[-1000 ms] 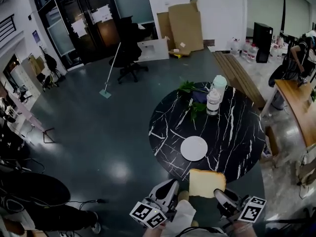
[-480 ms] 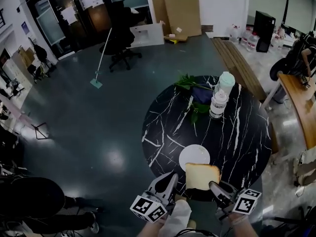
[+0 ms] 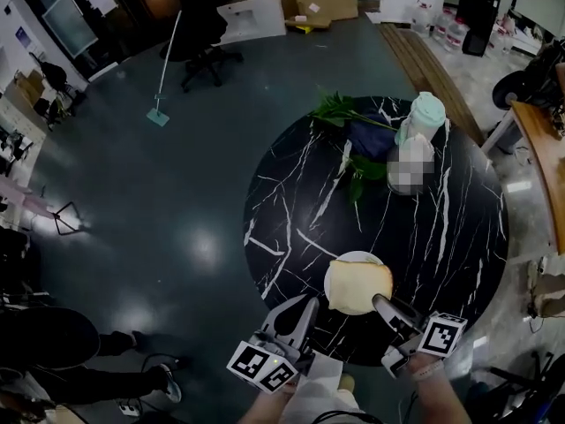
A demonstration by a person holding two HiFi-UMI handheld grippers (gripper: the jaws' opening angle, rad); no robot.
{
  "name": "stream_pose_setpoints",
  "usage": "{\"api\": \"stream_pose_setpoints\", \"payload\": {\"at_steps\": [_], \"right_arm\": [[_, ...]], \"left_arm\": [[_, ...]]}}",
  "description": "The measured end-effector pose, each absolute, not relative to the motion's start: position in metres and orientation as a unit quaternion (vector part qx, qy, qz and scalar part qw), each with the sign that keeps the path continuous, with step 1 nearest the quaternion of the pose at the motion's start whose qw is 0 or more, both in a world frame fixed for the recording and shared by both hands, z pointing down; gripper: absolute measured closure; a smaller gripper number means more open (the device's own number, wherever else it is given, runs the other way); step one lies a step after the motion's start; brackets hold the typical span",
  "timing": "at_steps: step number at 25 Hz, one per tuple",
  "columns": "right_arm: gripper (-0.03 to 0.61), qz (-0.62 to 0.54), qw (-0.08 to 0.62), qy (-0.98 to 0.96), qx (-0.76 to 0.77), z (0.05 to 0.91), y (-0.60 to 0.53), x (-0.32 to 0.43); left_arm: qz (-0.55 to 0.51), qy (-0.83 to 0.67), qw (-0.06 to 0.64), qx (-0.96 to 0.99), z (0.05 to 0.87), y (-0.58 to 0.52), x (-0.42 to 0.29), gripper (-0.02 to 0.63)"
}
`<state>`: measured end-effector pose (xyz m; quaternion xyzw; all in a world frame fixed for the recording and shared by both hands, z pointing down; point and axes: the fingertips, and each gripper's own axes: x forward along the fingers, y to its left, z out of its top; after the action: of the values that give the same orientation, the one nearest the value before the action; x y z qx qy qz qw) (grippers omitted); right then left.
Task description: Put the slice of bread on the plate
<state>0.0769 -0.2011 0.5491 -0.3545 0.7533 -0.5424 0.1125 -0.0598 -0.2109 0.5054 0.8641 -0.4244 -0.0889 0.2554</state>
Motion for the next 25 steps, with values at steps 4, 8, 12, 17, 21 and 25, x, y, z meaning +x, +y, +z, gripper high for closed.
{"api": "stream_pose_setpoints", "payload": {"at_steps": [4, 8, 12, 17, 21, 25], "right_arm": [[0.488, -0.551, 0.097, 0.749, -0.355, 0.567, -0.216, 0.071], [0.488, -0.588, 0.107, 0.725, -0.342, 0.577, -0.218, 0.072], [0.489, -0.624, 0.109, 0.703, -0.325, 0.580, -0.217, 0.069], [0.488, -0.602, 0.064, 0.713, -0.354, 0.588, -0.220, 0.072], [0.478, -0.528, -0.011, 0.759, -0.381, 0.578, -0.221, 0.071], [0.381, -0.484, -0.066, 0.779, -0.394, 0.577, -0.220, 0.071]], "left_arm": [[-0.084, -0.427, 0.244, 0.867, 0.519, -0.236, -0.066, 0.607], [-0.090, -0.430, 0.253, 0.862, 0.532, -0.247, -0.067, 0.607], [-0.093, -0.427, 0.262, 0.860, 0.535, -0.251, -0.064, 0.607], [-0.094, -0.424, 0.264, 0.861, 0.536, -0.251, -0.060, 0.607], [-0.097, -0.423, 0.266, 0.861, 0.534, -0.251, -0.060, 0.607], [-0.101, -0.419, 0.265, 0.863, 0.527, -0.248, -0.059, 0.607]]}}
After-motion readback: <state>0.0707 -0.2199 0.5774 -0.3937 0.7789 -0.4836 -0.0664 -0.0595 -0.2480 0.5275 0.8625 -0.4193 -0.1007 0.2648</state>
